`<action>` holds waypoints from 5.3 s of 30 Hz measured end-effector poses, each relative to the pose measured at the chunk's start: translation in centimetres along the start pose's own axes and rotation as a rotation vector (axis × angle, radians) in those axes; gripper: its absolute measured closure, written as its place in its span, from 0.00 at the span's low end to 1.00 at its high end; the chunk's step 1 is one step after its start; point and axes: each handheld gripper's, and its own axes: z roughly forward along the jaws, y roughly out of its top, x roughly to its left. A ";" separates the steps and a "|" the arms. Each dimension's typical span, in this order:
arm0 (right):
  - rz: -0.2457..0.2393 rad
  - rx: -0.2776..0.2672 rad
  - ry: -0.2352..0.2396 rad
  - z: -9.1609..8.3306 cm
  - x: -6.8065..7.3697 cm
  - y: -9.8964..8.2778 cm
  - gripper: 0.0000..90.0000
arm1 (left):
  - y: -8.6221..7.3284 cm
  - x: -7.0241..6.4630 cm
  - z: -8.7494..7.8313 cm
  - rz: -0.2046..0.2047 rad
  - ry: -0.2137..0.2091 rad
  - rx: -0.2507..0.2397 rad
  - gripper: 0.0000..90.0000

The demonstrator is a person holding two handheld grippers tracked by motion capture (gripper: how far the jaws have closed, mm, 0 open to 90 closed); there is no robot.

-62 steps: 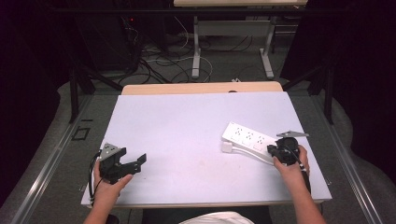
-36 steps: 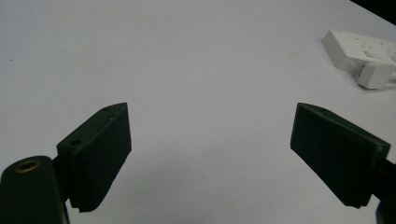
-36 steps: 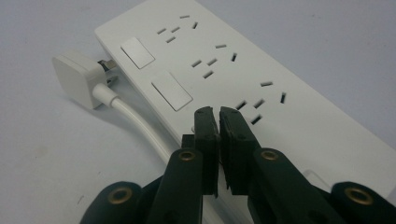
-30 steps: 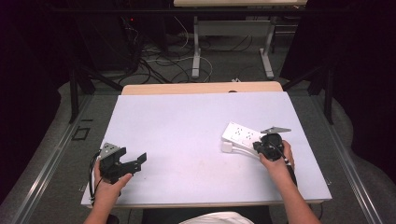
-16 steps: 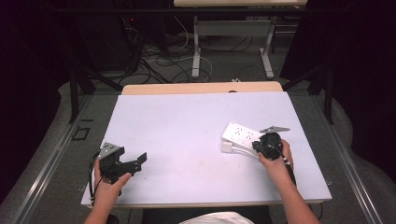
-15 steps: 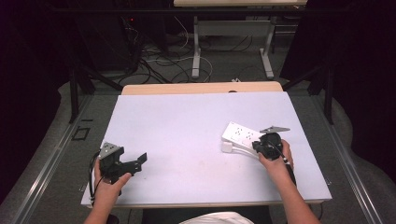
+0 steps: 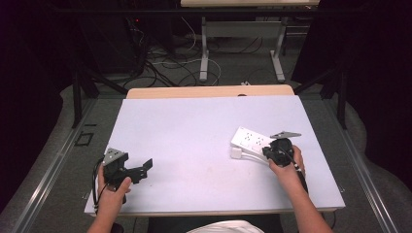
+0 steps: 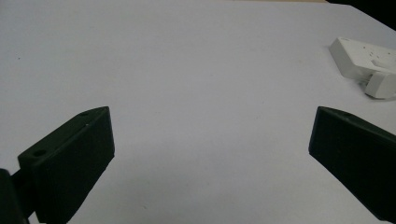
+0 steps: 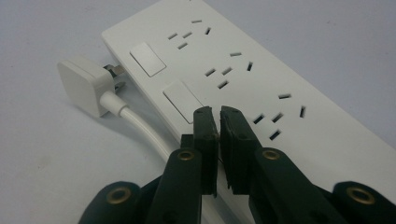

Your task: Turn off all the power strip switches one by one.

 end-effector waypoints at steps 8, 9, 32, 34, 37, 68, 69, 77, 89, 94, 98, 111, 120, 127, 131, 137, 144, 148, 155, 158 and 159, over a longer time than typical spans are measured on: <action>-0.001 -0.003 -0.003 0.0 0.0 0.0 0.95 | 0.0 0.0 0.0 0.001 0.009 0.013 0.00; -0.001 -0.004 -0.004 0.0 0.0 0.0 0.95 | -0.1 0.0 0.1 0.000 0.011 0.012 0.00; 0.003 0.001 0.015 0.2 0.0 -0.2 1.00 | -0.1 0.1 0.1 0.000 0.009 0.017 0.00; 0.007 0.004 0.016 0.2 0.0 -0.1 1.00 | -0.1 0.1 0.1 0.000 0.010 0.017 0.00; 0.011 0.011 0.023 0.2 -0.1 0.0 1.00 | -0.1 0.1 0.1 0.001 0.011 0.020 0.00; -0.079 0.126 0.036 1.8 1.5 3.4 0.99 | -0.1 0.0 0.2 0.010 0.016 0.028 0.00; -0.079 0.128 0.031 1.9 1.6 3.5 0.99 | -0.1 0.0 0.2 0.011 0.015 0.027 0.00; -0.096 0.137 0.031 2.6 2.3 3.9 0.98 | -0.1 0.0 0.3 0.007 0.018 0.016 0.00; -0.098 0.141 0.024 2.8 2.8 4.0 0.98 | -0.1 0.0 0.3 0.011 0.015 0.028 0.00; -0.101 0.138 0.018 2.9 2.9 4.0 0.98 | -0.1 -0.1 0.2 0.010 0.015 0.027 0.00; -0.107 0.137 0.015 2.9 2.8 4.0 0.98 | -0.1 -0.1 0.3 0.009 0.017 0.024 0.00; -0.106 0.137 0.014 2.9 2.8 4.0 0.98 | -0.1 -0.1 0.3 0.010 0.016 0.027 0.00; -0.100 0.132 0.024 3.2 2.9 3.8 0.99 | -0.1 -0.1 0.3 0.011 0.015 0.027 0.00; -0.099 0.128 0.027 3.1 2.7 3.8 0.99 | -0.1 -0.1 0.3 0.011 0.014 0.027 0.00; -0.110 0.131 0.028 3.1 2.7 3.8 0.99 | -0.1 -0.1 0.3 0.010 0.015 0.027 0.00; -0.101 0.123 0.033 3.1 2.7 3.7 0.99 | -0.1 -0.1 0.3 0.011 0.014 0.027 0.00; -0.098 0.123 0.031 3.1 2.7 3.7 0.99 | -0.1 -0.1 0.3 0.012 0.015 0.027 0.00; -0.096 0.125 0.025 3.1 2.9 3.7 0.99 | -0.1 -0.1 0.3 0.015 0.015 0.031 0.00; -0.086 0.142 0.038 3.2 2.8 4.0 0.98 | -0.1 -0.1 0.3 0.015 0.013 0.035 0.00; -0.097 0.147 0.042 3.2 2.8 4.1 0.98 | -0.1 -0.1 0.4 0.015 0.012 0.032 0.00; -0.088 0.150 0.038 3.3 2.9 4.1 0.98 | -0.1 -0.1 0.4 0.015 0.011 0.033 0.00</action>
